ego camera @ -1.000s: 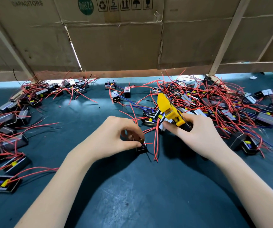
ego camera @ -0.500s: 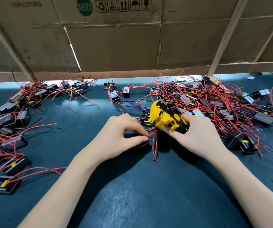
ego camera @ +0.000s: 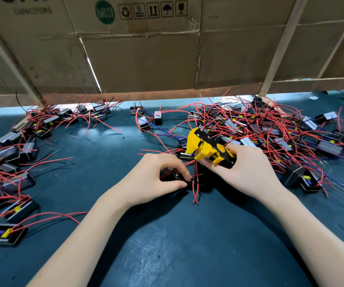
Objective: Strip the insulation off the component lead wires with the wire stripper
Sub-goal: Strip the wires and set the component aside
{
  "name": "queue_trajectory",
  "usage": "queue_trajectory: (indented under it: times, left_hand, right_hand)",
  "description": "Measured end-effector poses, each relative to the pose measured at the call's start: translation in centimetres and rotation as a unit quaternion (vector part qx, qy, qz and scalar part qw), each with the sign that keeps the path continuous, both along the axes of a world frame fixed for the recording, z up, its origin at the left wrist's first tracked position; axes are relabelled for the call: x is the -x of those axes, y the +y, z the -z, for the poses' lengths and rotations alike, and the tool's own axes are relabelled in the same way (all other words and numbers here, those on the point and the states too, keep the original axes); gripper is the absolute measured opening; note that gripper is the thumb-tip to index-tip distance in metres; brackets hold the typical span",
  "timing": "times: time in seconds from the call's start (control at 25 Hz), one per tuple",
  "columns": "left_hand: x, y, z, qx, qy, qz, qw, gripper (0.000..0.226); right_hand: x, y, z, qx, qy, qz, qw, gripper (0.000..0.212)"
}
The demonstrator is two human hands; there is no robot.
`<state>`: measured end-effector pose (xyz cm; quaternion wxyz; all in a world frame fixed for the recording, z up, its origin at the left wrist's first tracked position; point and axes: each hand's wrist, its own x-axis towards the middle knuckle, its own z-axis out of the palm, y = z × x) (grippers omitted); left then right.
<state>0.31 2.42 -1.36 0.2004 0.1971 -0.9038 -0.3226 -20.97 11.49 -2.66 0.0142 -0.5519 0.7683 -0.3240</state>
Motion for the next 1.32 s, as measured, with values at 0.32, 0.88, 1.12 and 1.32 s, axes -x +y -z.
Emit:
queue_trajectory:
  times: [0.32, 0.88, 1.12, 1.32]
  left_hand:
    - [0.9, 0.6, 0.5, 0.017, 0.029, -0.053, 0.998, 0.006]
    - [0.0, 0.1, -0.9, -0.033, 0.109, -0.094, 0.989, 0.012]
    - [0.0, 0.3, -0.9, -0.051, 0.096, -0.084, 0.991, 0.014]
    - [0.4, 0.6, -0.6, -0.060, 0.090, -0.099, 0.989, 0.016]
  right_hand:
    - [0.1, 0.0, 0.2, -0.007, 0.014, -0.012, 1.000, 0.050]
    - [0.6, 0.0, 0.0, -0.020, 0.094, 0.083, 0.992, 0.049]
    - [0.3, -0.1, 0.1, -0.040, 0.140, 0.097, 0.985, 0.046]
    - [0.3, -0.2, 0.3, -0.033, 0.189, 0.102, 0.976, 0.044]
